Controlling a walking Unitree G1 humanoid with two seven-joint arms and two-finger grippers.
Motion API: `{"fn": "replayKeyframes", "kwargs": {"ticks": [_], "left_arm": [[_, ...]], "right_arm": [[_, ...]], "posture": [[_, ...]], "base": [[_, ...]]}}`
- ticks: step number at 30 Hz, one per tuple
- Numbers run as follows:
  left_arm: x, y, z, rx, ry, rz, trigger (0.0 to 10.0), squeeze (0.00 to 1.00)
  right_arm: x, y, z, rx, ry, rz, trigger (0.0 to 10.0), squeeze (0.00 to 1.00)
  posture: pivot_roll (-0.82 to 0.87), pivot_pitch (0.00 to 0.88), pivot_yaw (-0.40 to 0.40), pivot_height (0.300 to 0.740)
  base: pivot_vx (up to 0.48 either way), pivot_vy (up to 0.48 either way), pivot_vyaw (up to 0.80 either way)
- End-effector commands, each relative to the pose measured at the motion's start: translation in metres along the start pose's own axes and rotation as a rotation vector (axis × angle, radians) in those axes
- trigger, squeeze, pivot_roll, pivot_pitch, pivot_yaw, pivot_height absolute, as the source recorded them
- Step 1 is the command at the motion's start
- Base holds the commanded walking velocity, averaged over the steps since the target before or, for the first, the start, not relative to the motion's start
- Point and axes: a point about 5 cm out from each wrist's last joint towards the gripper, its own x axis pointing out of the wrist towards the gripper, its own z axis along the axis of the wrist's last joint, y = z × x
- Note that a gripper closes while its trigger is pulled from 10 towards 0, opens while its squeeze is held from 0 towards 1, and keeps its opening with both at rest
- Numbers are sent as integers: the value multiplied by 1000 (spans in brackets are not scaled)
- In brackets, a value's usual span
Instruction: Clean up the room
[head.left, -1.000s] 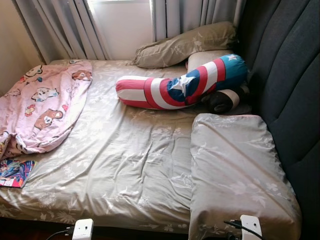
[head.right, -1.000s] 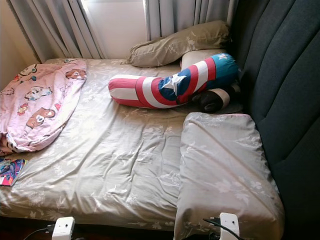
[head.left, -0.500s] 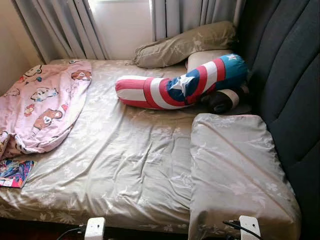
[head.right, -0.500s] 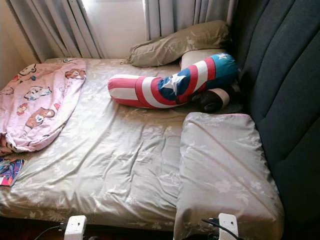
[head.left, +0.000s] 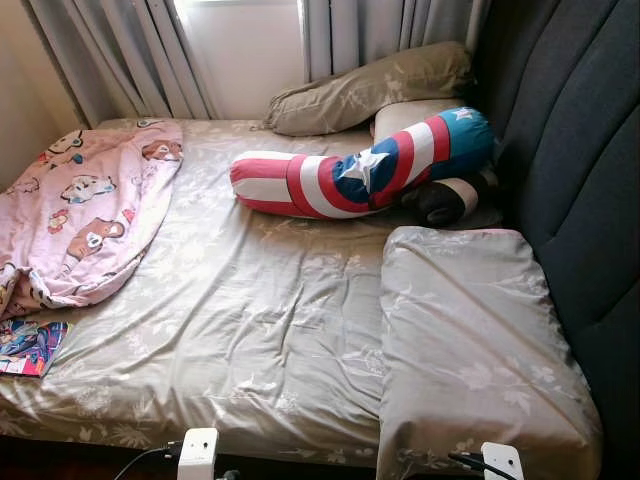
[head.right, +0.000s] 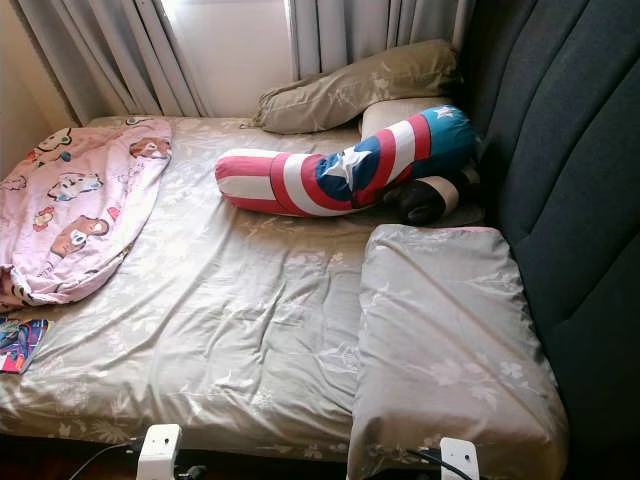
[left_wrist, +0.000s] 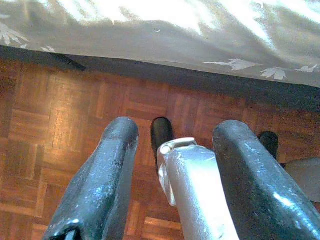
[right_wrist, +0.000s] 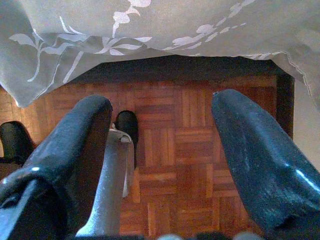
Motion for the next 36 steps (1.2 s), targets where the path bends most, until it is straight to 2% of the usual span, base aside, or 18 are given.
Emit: {"fn": "replayKeyframes", "kwargs": {"ticks": [1, 15, 19, 27, 36], "left_arm": [[1, 0, 4, -5, 0, 5, 10000, 0], [3, -3, 20, 11, -25, 10, 10000, 0], [2, 5, 13, -4, -14, 24, 10000, 0], [1, 6, 13, -7, -11, 26, 10000, 0], [2, 7, 15, -13, -12, 29, 10000, 0]], "right_arm": [[0, 2, -4, 6, 15, 5, 10000, 0], [0, 4, -1, -2, 10, 21, 10000, 0], [1, 6, 2, 4, 7, 25, 10000, 0], [1, 6, 3, 6, 4, 27, 10000, 0], [-1, -1, -5, 13, 9, 22, 10000, 0]], "posture": [[-23, 0, 36, 740], [-30, 0, 42, 740], [-29, 0, 44, 740], [-23, 0, 41, 740], [-17, 0, 41, 740]], "base": [[0, 349, 0], [0, 464, 0], [0, 443, 0], [0, 480, 0], [0, 480, 0]]}}
